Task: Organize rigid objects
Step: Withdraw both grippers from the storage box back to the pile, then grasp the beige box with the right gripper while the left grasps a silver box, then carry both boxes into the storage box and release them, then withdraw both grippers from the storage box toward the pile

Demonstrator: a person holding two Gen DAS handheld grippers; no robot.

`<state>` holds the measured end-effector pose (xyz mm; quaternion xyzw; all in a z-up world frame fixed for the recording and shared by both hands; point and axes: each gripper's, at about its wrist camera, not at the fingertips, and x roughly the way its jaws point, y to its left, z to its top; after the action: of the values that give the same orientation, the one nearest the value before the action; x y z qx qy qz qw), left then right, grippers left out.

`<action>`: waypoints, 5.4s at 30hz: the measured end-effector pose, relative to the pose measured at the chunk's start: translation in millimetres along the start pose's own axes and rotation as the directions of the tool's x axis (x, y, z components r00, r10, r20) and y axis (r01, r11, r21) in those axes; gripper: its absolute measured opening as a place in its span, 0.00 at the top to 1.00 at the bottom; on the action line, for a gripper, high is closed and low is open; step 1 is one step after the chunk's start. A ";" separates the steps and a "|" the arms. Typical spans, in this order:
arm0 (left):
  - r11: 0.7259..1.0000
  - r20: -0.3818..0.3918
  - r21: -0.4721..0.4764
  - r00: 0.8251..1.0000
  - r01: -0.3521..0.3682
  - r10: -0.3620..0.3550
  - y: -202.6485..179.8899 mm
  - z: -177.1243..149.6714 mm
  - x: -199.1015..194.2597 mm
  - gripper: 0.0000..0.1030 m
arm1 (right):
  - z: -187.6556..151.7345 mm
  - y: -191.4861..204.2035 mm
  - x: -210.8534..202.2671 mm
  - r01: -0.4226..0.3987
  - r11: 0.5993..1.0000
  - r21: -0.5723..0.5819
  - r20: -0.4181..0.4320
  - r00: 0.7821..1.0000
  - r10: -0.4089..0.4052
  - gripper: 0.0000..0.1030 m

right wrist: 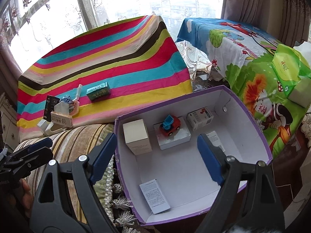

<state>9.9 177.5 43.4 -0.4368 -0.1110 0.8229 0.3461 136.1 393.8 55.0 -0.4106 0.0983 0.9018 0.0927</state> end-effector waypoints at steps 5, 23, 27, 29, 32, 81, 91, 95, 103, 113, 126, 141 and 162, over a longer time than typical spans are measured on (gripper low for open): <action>0.996 0.049 -0.081 0.998 -0.038 0.042 35.0 0.2 -20.6 0.22 | -1.2 28.4 5.3 -0.049 0.997 -0.051 -0.028 0.998 0.047 0.16; 0.946 0.136 -0.300 0.976 -0.125 0.172 142.9 -11.6 -90.5 0.22 | -5.0 106.9 35.9 -0.243 0.964 -0.106 -0.178 0.959 0.222 0.16; 0.944 0.135 -0.289 0.969 -0.159 0.205 154.0 -7.4 -97.4 0.22 | -5.5 121.1 52.5 -0.333 0.942 -0.044 -0.249 0.917 0.312 0.16; 0.942 0.125 -0.290 0.969 -0.169 0.213 160.3 -5.6 -98.4 0.22 | -6.1 128.3 62.0 -0.343 0.939 -0.013 -0.278 0.904 0.326 0.16; 0.940 0.094 -0.286 0.971 -0.186 0.221 167.0 -1.5 -94.8 0.22 | -3.7 142.8 75.4 -0.349 0.937 0.001 -0.301 0.894 0.333 0.11; 0.939 -0.086 -0.118 0.946 -0.322 0.314 195.1 27.1 -28.7 0.52 | 24.5 224.7 170.9 -0.310 0.946 0.096 -0.280 0.904 0.325 0.19; 0.937 0.039 -0.129 0.943 -0.323 0.331 164.0 15.7 -61.0 0.52 | 14.2 202.3 132.3 -0.363 0.927 0.100 -0.206 0.904 0.376 0.19; 0.946 0.061 -0.104 0.947 -0.308 0.315 141.5 11.4 -62.3 0.52 | 7.6 185.1 112.0 -0.384 0.917 0.110 -0.174 0.901 0.399 0.19; 0.977 0.062 0.001 0.975 -0.214 0.213 81.0 7.3 -42.5 0.52 | 0.9 130.5 74.0 -0.374 0.914 0.158 -0.093 0.916 0.391 0.19; 0.989 -0.009 0.135 0.998 -0.062 0.064 1.6 4.0 -1.8 0.52 | -6.4 40.1 20.6 -0.207 0.964 0.164 0.045 0.978 0.203 0.18; 0.977 -0.102 0.196 0.993 0.079 -0.060 -63.4 2.4 43.4 0.46 | -4.8 -39.4 -6.3 0.097 0.979 0.179 0.098 0.988 -0.116 0.13; 0.994 -0.012 0.112 1.000 0.006 -0.005 -34.5 10.9 27.0 0.35 | -3.4 -38.3 -11.5 0.131 0.976 0.175 0.131 0.979 -0.154 0.10; 0.997 0.101 -0.035 0.992 -0.076 0.079 41.3 26.1 -21.0 0.34 | 6.4 28.3 -9.1 0.014 0.999 0.035 0.099 0.995 -0.018 0.09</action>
<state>-22.5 136.3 52.3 -0.4033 -0.1244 0.8552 0.3009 130.4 367.4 69.0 -0.3645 0.1057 0.9184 0.1118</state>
